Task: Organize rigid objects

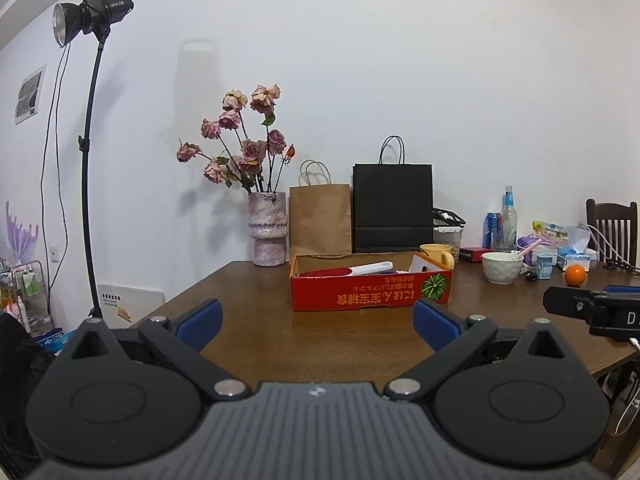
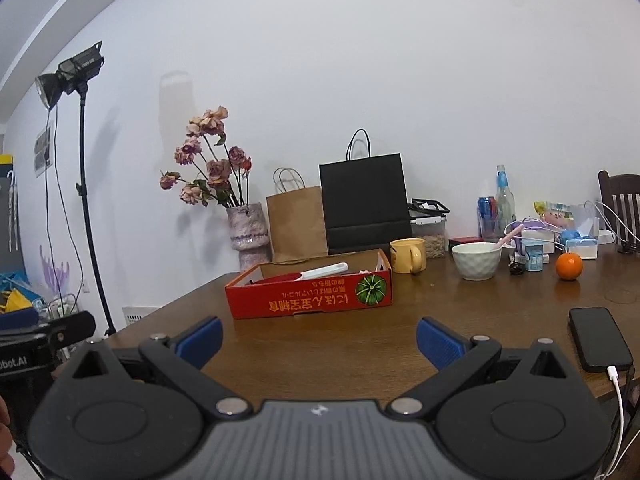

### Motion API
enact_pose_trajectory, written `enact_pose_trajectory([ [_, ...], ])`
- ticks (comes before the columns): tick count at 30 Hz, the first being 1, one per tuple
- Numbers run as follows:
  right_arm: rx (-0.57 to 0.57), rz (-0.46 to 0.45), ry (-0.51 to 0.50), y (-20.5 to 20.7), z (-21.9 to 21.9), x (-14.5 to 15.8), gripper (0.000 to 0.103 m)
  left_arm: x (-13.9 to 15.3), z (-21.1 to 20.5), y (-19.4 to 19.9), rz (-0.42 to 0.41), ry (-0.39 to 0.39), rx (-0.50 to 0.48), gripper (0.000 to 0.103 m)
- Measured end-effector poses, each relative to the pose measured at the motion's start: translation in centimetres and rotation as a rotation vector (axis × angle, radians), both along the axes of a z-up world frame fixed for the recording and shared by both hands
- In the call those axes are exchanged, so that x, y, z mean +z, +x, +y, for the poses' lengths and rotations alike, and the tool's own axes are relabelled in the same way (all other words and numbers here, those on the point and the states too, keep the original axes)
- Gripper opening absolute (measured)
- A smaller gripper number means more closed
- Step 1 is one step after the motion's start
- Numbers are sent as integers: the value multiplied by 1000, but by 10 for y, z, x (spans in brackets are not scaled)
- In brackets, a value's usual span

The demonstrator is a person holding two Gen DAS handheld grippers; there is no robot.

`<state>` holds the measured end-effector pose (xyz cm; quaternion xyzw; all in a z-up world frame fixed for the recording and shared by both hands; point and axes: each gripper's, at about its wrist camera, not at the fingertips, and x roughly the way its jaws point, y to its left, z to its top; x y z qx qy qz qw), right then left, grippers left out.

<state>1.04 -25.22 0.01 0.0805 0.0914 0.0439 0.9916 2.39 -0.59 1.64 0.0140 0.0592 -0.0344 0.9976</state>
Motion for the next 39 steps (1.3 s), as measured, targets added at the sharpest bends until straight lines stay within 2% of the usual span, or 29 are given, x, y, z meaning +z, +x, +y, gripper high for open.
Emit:
enact_pose_trajectory([
  [39, 21, -5, -24, 0, 7, -1, 103, -1, 2, 3, 24, 7, -10, 103],
])
